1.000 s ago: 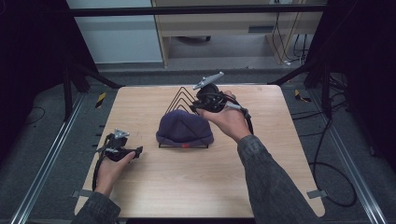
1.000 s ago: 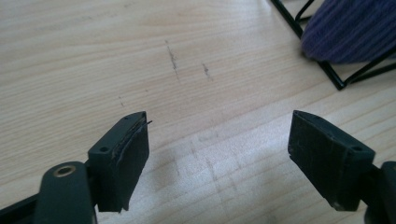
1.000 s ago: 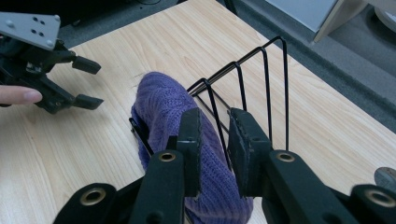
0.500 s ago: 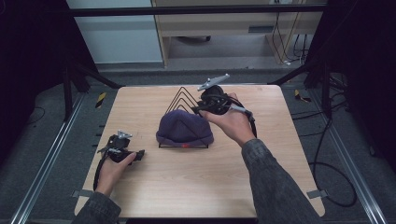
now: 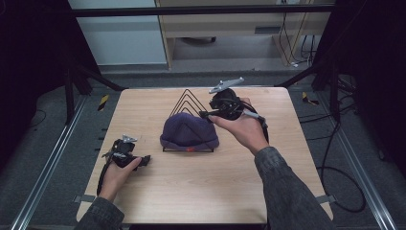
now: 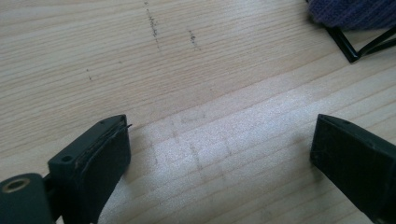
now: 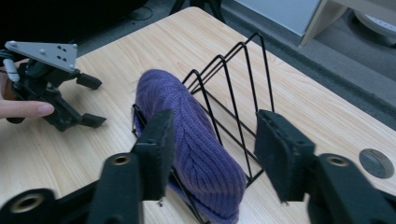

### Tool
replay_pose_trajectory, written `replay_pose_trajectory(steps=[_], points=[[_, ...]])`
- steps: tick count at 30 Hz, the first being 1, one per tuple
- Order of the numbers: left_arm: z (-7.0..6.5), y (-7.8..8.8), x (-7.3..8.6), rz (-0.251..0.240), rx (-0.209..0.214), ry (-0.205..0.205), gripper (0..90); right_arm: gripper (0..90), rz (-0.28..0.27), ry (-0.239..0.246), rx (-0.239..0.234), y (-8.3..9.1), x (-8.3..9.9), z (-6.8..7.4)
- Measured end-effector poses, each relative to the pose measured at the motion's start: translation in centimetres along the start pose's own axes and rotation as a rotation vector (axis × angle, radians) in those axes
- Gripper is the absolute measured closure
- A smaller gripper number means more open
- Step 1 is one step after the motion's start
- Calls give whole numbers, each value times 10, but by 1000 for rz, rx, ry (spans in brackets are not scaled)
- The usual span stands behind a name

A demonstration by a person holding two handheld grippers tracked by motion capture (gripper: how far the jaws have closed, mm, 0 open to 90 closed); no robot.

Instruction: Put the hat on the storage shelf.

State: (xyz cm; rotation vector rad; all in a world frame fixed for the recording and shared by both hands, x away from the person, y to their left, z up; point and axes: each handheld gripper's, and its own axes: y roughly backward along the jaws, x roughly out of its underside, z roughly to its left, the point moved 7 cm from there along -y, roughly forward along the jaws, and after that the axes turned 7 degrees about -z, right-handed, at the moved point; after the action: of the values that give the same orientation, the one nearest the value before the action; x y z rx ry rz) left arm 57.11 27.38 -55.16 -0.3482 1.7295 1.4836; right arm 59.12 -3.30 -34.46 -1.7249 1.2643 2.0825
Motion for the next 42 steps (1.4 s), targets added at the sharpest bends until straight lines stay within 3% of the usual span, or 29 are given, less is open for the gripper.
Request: replay_pose_trajectory(steps=[9, 18, 30, 42], points=[[-1, -1, 1, -9, 1, 0, 15, 264, -17, -19, 45, 9, 5, -7], [-2, -1, 1, -13, -2, 5, 6, 138, -51, -38, 73, 31, 9, -13], [-2, -2, 1, -13, -2, 2, 0, 91, -66, -61, 106, 57, 25, -24], [-3, -2, 1, -16, -3, 3, 0, 102, -30, -112, 146, 75, 65, -45]])
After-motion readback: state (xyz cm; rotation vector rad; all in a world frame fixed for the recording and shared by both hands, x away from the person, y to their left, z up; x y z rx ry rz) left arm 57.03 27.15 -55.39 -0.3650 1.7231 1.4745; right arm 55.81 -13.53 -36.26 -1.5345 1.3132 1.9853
